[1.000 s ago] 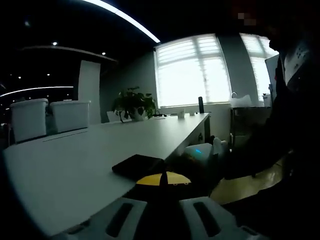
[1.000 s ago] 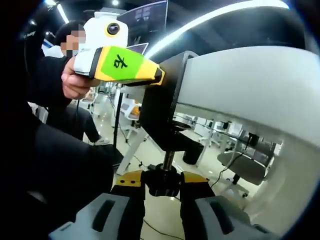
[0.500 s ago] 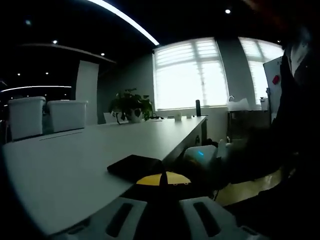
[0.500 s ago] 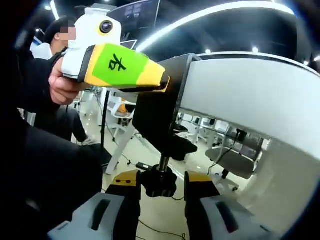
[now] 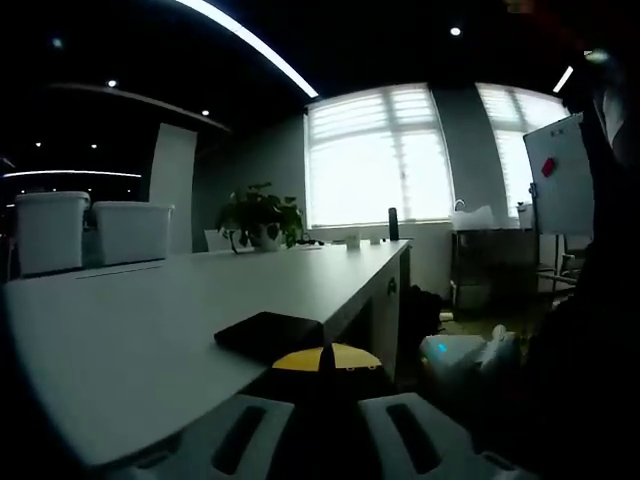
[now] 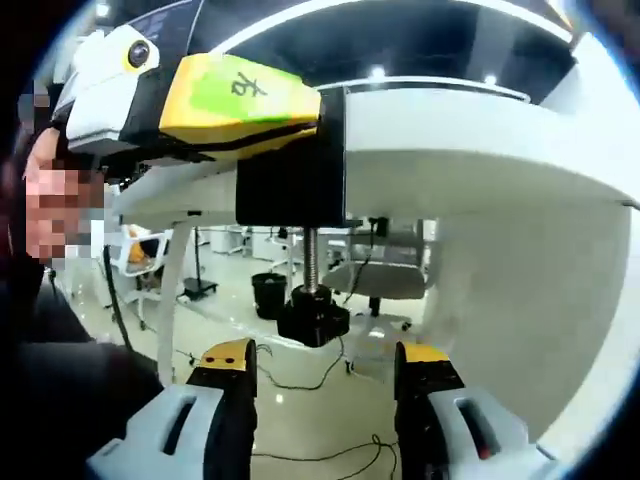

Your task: Clamp the fixed fixture on the desktop, loosen the retaining clip, secure it to the edge of the desk, and tighten the retaining clip.

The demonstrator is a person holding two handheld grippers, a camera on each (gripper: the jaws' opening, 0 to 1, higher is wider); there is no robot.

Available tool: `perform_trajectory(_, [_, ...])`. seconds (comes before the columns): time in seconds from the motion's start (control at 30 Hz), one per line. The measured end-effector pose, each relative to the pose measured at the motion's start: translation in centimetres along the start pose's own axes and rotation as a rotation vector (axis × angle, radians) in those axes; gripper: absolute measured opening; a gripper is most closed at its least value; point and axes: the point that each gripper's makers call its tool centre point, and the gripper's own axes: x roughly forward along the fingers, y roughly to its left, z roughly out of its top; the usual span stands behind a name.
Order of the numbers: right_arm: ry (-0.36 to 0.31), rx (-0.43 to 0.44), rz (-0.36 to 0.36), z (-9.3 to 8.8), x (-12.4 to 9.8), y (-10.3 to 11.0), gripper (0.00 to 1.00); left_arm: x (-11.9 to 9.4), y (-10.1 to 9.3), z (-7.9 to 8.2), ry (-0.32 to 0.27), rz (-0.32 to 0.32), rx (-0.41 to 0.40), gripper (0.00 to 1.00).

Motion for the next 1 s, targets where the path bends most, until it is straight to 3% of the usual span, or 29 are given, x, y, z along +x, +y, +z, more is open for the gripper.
perform_trajectory(0.07, [-0.001, -0.009, -0.026, 0.2, 0.2, 0.1, 0.53, 0.0, -0.1, 0.1, -0.005, -0.001, 0.001, 0.01])
perform_trajectory(0.2, [-0.034, -0.133, -0.05, 1.6, 0.1, 0.8, 0.55, 0.0, -0.2, 0.0, -0.003, -0.01, 0.012, 0.01])
perform_trajectory(0.3, [-0.022, -0.095, -0.122, 1.8, 0.1, -0.1, 0.56, 0.0, -0.4, 0.1, -0.006, -0.011, 0.01, 0.01])
perform_trajectory(0.4, [-0.007, -0.072, -0.142, 1.7, 0.4, -0.1, 0.63, -0.1, -0.4, 0.2, -0.016, -0.015, 0.004, 0.01])
perform_trajectory(0.63, [-0.024, -0.108, -0.144, 2.3, 0.6, 1.5, 0.55, -0.2, -0.5, 0.1, -0.021, -0.022, 0.018, 0.01])
perform_trajectory(0.67, [-0.031, -0.149, -0.157, 2.4, 0.7, 1.3, 0.54, -0.2, -0.5, 0.1, -0.023, -0.022, 0.017, 0.01])
perform_trajectory(0.9, [-0.013, -0.15, -0.161, 1.7, 0.8, 1.3, 0.51, -0.2, -0.7, 0.3, -0.04, -0.027, 0.009, 0.01])
perform_trajectory(1.0, [-0.019, -0.19, -0.167, 1.8, 0.9, 1.4, 0.42, -0.2, -0.7, 0.3, -0.041, -0.027, 0.009, 0.01])
